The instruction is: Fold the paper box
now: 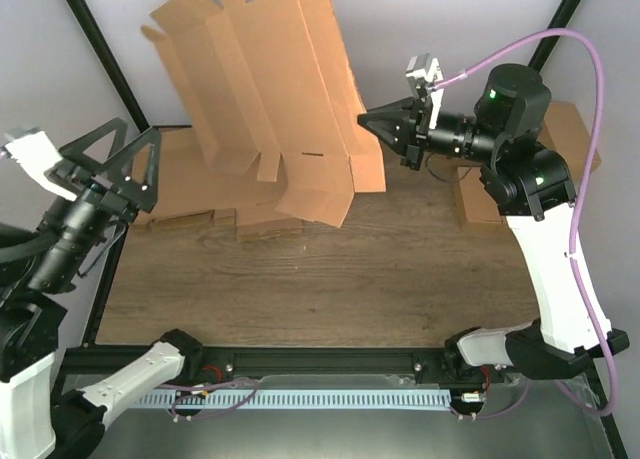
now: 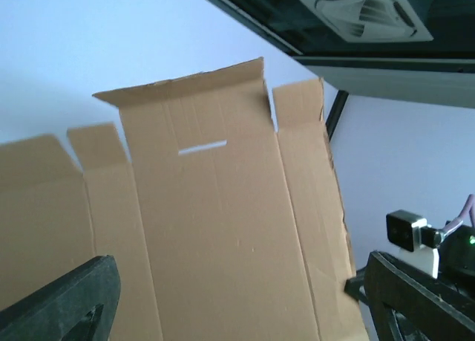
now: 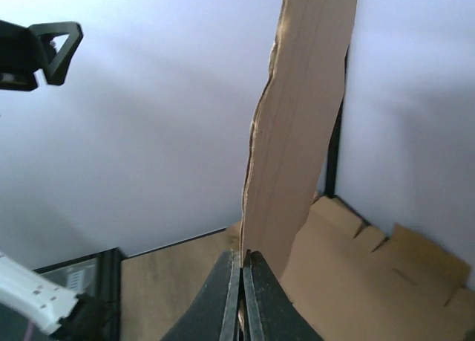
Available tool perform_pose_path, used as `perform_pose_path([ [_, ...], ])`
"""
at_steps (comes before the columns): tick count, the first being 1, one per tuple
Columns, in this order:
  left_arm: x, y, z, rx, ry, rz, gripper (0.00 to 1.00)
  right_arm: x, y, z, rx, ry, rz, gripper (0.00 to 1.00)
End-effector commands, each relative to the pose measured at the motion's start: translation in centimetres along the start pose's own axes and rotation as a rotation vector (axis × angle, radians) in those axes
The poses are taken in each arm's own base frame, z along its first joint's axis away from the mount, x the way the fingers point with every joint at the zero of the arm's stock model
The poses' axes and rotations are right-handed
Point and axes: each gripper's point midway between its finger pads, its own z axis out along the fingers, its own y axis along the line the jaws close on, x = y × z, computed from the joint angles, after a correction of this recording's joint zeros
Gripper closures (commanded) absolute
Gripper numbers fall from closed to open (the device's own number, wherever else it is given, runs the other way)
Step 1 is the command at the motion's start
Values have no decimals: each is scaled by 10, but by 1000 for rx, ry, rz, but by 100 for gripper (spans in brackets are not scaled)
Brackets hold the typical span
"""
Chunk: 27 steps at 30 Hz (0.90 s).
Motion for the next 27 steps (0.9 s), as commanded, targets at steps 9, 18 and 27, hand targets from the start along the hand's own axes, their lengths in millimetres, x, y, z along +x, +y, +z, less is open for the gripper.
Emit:
perform_pose_path([
  [9,-1,0,-5,-4,-2,8,1,56,31,-26,-23,135,170,99],
  [18,49,14,38,-34,185,-5,0,225,-95,4,413,687,124,99],
  [27,122,49,80,-132,370,10,0,274,-115,65,383,866,-215,99],
])
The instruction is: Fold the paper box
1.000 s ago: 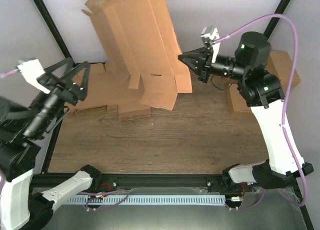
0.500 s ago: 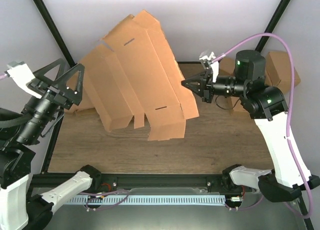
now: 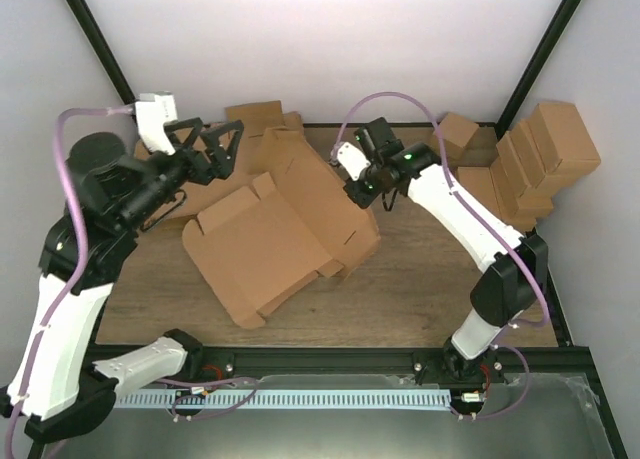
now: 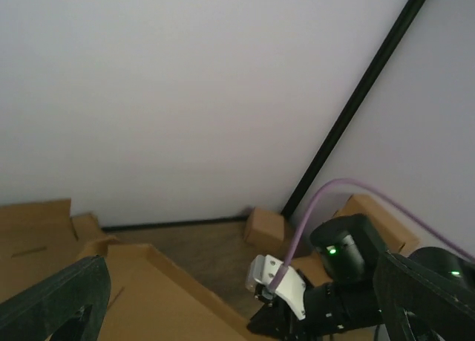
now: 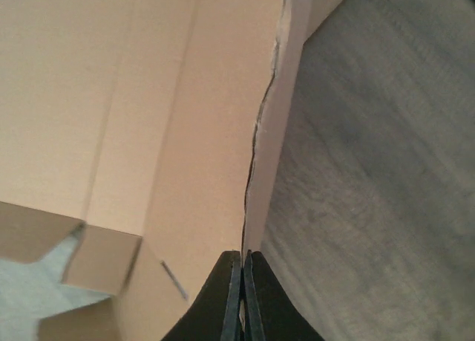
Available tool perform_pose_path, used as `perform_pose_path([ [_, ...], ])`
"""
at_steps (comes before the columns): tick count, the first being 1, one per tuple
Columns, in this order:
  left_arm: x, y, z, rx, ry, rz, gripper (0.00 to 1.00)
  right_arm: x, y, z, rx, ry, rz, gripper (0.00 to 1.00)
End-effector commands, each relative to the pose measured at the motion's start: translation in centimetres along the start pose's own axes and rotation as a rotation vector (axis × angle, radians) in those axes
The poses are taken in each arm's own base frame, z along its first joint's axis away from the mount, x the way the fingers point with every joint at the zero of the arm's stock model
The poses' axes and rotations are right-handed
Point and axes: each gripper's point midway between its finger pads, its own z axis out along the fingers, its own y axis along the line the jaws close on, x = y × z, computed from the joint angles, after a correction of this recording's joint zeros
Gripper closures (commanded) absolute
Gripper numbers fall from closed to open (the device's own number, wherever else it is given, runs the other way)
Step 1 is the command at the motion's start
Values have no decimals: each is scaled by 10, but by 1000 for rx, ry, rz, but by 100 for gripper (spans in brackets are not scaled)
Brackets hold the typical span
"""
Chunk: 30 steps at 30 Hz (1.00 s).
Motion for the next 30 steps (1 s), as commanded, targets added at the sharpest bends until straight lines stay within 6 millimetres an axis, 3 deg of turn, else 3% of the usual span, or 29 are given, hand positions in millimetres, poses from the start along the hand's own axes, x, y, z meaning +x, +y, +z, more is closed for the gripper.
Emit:
perform_pose_path([
  [1,32,15,28,-53,121,17,0,-39,3,-13,174,-106,-308,99],
  [4,50,26,48,-85,192,33,0,-51,14,4,203,-151,-417,99],
  [8,57,50,60,-168,211,58,0,-60,28,13,183,-210,-509,99],
  [12,69,66,70,-214,245,86,0,-52,46,24,229,-213,-669,99],
  [20,109,88,89,-259,347,110,0,-42,67,31,318,-248,-780,99],
  [22,122,92,94,-244,372,80,0,-39,65,32,369,-268,-814,99],
  [25,142,98,102,-199,419,19,0,-44,46,29,525,-278,-845,99],
  [28,158,109,109,-184,455,-12,0,-35,54,39,473,-224,-983,99],
  [30,171,124,111,-230,493,-1,0,-42,55,35,489,-248,-1014,99],
])
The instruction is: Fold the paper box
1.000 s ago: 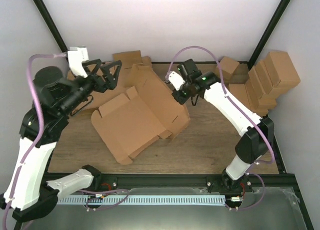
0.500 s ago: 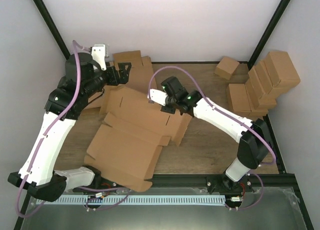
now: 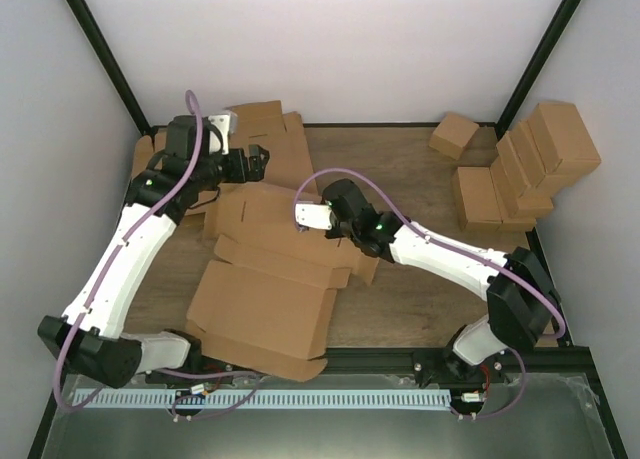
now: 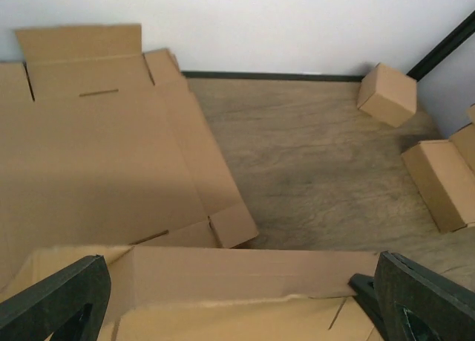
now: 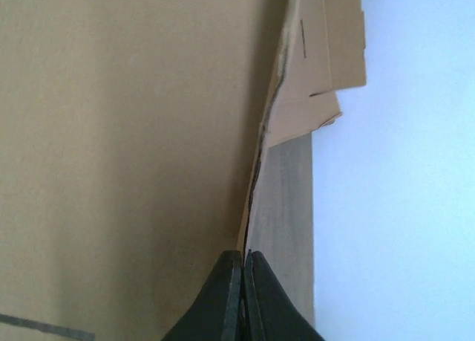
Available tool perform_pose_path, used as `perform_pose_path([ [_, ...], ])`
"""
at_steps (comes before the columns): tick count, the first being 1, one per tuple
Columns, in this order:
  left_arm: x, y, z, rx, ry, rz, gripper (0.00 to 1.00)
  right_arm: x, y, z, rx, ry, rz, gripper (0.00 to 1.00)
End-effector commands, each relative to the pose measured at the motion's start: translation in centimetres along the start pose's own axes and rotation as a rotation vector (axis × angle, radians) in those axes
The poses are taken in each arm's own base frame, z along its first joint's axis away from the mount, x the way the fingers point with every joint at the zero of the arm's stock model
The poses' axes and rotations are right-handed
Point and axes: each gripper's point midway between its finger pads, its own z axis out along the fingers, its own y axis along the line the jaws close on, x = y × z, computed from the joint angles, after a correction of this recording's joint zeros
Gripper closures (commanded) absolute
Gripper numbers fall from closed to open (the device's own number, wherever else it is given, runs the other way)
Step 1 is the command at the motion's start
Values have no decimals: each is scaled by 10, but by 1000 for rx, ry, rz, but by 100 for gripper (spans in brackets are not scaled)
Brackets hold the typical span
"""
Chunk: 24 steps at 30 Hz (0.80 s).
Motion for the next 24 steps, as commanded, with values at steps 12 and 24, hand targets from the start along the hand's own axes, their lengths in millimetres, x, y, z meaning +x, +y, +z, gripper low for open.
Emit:
perform_pose_path([
  [12,42,23,51,1,141,-12,0,-41,-60,-20,172,-151,-370,99],
  [24,111,15,85,138,378,8,0,-31,-3,-13,84,-141,-278,97],
])
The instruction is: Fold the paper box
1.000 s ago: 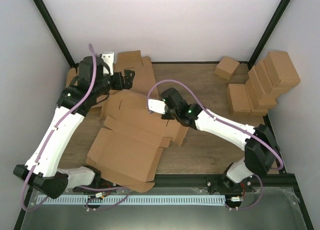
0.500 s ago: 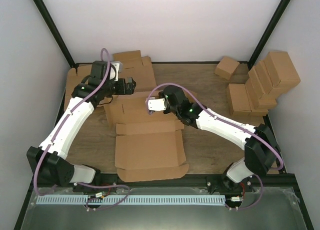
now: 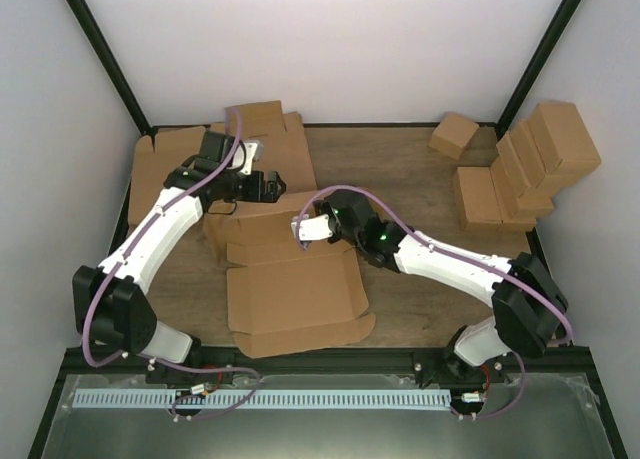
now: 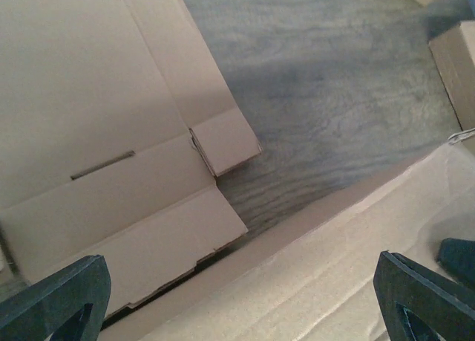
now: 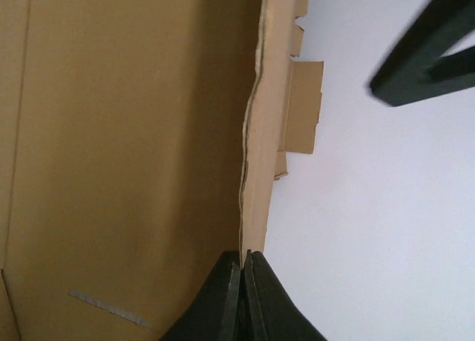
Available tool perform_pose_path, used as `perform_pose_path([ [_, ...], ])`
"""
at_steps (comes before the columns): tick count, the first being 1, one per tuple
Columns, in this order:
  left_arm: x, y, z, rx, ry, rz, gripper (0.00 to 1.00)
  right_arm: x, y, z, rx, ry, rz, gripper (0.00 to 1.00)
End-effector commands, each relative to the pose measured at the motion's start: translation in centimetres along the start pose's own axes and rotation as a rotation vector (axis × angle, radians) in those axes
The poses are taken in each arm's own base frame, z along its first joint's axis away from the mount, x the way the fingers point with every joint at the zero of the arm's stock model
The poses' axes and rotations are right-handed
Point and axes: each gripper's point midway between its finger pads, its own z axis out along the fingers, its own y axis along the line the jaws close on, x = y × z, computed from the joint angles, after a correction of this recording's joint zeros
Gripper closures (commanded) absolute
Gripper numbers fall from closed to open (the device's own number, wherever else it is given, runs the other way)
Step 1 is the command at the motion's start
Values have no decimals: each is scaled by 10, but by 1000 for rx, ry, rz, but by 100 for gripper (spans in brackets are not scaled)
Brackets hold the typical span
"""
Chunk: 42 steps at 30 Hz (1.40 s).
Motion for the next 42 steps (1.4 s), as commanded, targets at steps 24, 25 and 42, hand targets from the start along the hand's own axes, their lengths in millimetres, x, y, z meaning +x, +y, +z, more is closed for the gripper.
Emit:
perform_pose_path([
  [24,65,-2,41,128,234,9,3,-64,-2,-49,-78,-225,367,54],
  [25,67,-3,42,135,240,8,4,-66,-1,-51,-87,-238,370,52],
  [42,102,-18,48,168,326,21,9,-103,-51,-130,-87,-605,771,0],
])
